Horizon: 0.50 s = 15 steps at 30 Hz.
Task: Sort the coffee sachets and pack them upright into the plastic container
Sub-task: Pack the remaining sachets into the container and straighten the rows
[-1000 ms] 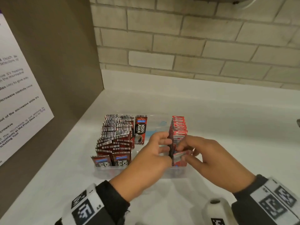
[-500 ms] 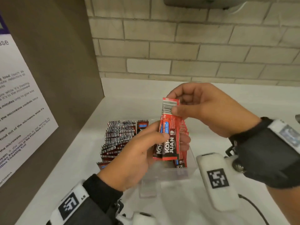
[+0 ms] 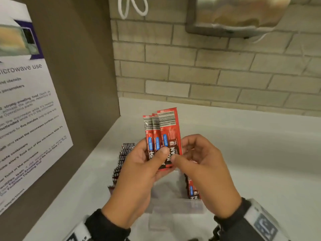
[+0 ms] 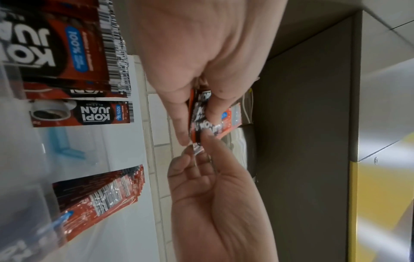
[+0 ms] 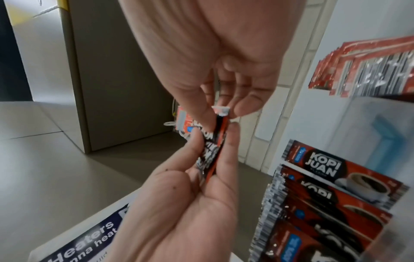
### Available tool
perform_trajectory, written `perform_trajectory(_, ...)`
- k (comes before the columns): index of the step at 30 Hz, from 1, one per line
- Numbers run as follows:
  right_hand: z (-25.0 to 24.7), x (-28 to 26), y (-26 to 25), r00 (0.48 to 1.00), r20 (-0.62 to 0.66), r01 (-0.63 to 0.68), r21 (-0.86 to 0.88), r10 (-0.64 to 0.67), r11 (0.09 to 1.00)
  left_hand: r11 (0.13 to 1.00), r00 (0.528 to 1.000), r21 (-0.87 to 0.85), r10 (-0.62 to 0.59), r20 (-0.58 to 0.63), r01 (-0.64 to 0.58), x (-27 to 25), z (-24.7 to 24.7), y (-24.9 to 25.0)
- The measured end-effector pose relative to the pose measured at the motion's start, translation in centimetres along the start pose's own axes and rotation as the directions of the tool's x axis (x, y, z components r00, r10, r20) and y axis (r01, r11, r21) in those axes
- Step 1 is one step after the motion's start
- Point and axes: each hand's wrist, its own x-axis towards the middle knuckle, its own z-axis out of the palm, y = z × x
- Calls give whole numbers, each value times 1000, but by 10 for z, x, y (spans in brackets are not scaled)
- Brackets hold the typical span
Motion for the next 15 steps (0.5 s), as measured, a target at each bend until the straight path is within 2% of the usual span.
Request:
perform_trajectory(2, -1, 3, -4, 994, -77, 75, 3, -75, 997, 999, 999, 6, 33, -28, -33, 0, 2, 1)
perform_trajectory(4, 0, 4, -6, 978, -86, 181, -120, -192, 976, 998, 997, 2, 56, -51, -56, 1, 5, 2)
perform_trajectory(6, 3, 2, -7, 956, 1, 278, -329, -294, 902, 998, 997, -14, 63, -50, -64, 2, 8, 5)
perform_trajectory(8, 6, 0, -5, 941, 75, 328, -432, -329, 840, 997, 995, -22, 71, -64, -73, 3, 9, 10)
perform_trajectory(10, 6, 1, -6, 950, 103, 312, -398, -296, 863, 995, 991, -35, 90, -94, -94, 5, 6, 15)
perform_trajectory(12, 5, 2, -9, 968, 71, 252, -295, -242, 922, 992, 984, -37, 112, -142, -118, 9, 4, 19)
perform_trajectory(15, 7, 6, -11, 999, -13, 48, -84, -49, 995, 990, 976, -52, 118, -183, -130, 11, 5, 22)
